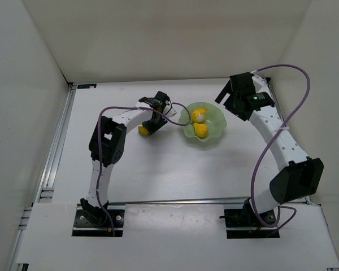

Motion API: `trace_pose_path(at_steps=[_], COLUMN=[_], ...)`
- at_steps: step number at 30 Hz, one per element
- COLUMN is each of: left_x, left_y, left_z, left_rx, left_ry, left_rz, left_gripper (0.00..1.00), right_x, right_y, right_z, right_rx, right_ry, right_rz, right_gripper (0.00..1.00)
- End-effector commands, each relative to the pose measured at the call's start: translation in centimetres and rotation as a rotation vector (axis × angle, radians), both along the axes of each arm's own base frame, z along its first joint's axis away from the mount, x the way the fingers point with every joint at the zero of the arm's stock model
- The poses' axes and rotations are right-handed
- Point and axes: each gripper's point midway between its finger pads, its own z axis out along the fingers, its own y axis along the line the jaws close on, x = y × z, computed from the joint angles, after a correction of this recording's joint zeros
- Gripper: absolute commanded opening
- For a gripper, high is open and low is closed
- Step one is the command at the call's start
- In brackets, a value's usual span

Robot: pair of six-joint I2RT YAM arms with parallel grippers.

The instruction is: Place and organize the fake fruits in the fruit bowl

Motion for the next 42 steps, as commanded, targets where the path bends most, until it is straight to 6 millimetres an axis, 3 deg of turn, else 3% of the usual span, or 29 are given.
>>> trace_pose_path(at_steps=[1, 3, 5, 7, 12, 16, 17, 18, 23, 26, 27, 28, 30, 32, 33, 34, 36, 37, 38, 39, 40, 41, 42], left_x=[-0.2, -0.1, 0.6, 0.8, 1.8, 2.0, 2.2, 2.0, 1.4, 1.7, 1.7, 1.7, 1.9, 2.2, 2.1, 2.1, 1.9, 2.0, 2.7, 2.6, 2.9, 4.0, 4.1], left_y=[-0.1, -0.3, -0.2, -1.6, -8.8, -14.4, -15.4, -17.0, -20.9, -22.1, -22.1, -22.5, -22.3, -21.9, -21.5, -20.8, -18.8, -17.5, -15.3, -13.0, -11.0, -7.3, -5.0], left_z=[2.4, 4.2, 6.4, 9.2, 15.8, 17.2, 15.9, 16.3, 12.4, 13.0, 13.0, 13.8, 15.9, 18.7, 21.8, 23.2, 27.9, 29.0, 29.3, 31.5, 32.0, 30.3, 30.0], left_rx=[-0.056, -0.081, -0.091, -0.121, -0.235, -0.308, -0.290, -0.303, -0.281, -0.298, -0.298, -0.310, -0.328, -0.350, -0.387, -0.387, -0.400, -0.399, -0.369, -0.383, -0.377, -0.337, -0.327], left_ry=[0.025, -0.005, -0.060, -0.126, -0.315, -0.368, -0.353, -0.371, -0.345, -0.371, -0.371, -0.397, -0.438, -0.496, -0.552, -0.582, -0.681, -0.705, -0.724, -0.761, -0.772, -0.745, -0.736], left_rz=[0.007, 0.026, 0.047, 0.032, -0.076, -0.170, -0.195, -0.231, -0.329, -0.347, -0.347, -0.335, -0.314, -0.286, -0.262, -0.245, -0.178, -0.140, -0.077, -0.027, 0.023, 0.102, 0.142], left_gripper=[0.37, 0.21, 0.19, 0.19, 0.22, 0.24, 0.24, 0.24, 0.27, 0.35, 0.50, 0.77, 0.99, 0.99, 0.99, 0.99, 0.99, 0.99, 0.99, 0.99, 0.99, 0.99, 0.99], right_x=[-0.4, -0.7, -1.1, -1.3, -2.7, -3.6, -4.0, -4.2, -6.1, -7.6, -8.0, -8.2, -8.6, -8.8, -8.9, -8.9, -9.1, -9.2, -9.3, -9.3, -9.5, -9.6, -9.7], right_y=[-1.7, -2.2, -2.5, -3.1, -4.3, -5.7, -5.8, -6.2, -8.7, -10.1, -10.5, -10.7, -11.3, -11.7, -11.7, -11.8, -11.8, -12.1, -12.1, -12.4, -12.5, -12.6, -13.0], right_z=[-0.2, 0.5, -0.1, -0.7, -2.9, -3.4, -3.8, -3.8, -3.5, -3.6, -3.2, -3.2, -3.2, -2.7, -2.4, -2.4, -2.3, -2.3, -2.1, -2.1, -2.2, -1.9, -2.3], right_rx=[-0.030, -0.022, -0.032, -0.041, -0.055, -0.050, -0.052, -0.052, -0.080, -0.096, -0.091, -0.097, -0.102, -0.104, -0.102, -0.109, -0.109, -0.116, -0.113, -0.114, -0.116, -0.107, -0.110], right_ry=[-0.006, -0.030, -0.024, -0.020, 0.024, 0.034, 0.042, 0.042, 0.018, 0.010, -0.007, -0.012, -0.019, -0.035, -0.045, -0.043, -0.043, -0.040, -0.049, -0.048, -0.039, -0.048, -0.038], right_rz=[-0.025, -0.035, -0.042, -0.058, -0.078, -0.107, -0.107, -0.118, -0.194, -0.243, -0.255, -0.261, -0.278, -0.295, -0.295, -0.288, -0.288, -0.291, -0.291, -0.302, -0.302, -0.307, -0.318], right_gripper=[1.00, 1.00, 1.00, 1.00, 1.00, 1.00, 1.00, 1.00, 1.00, 1.00, 1.00, 1.00, 1.00, 1.00, 1.00, 1.00, 1.00, 1.00, 1.00, 1.00, 1.00, 1.00, 1.00])
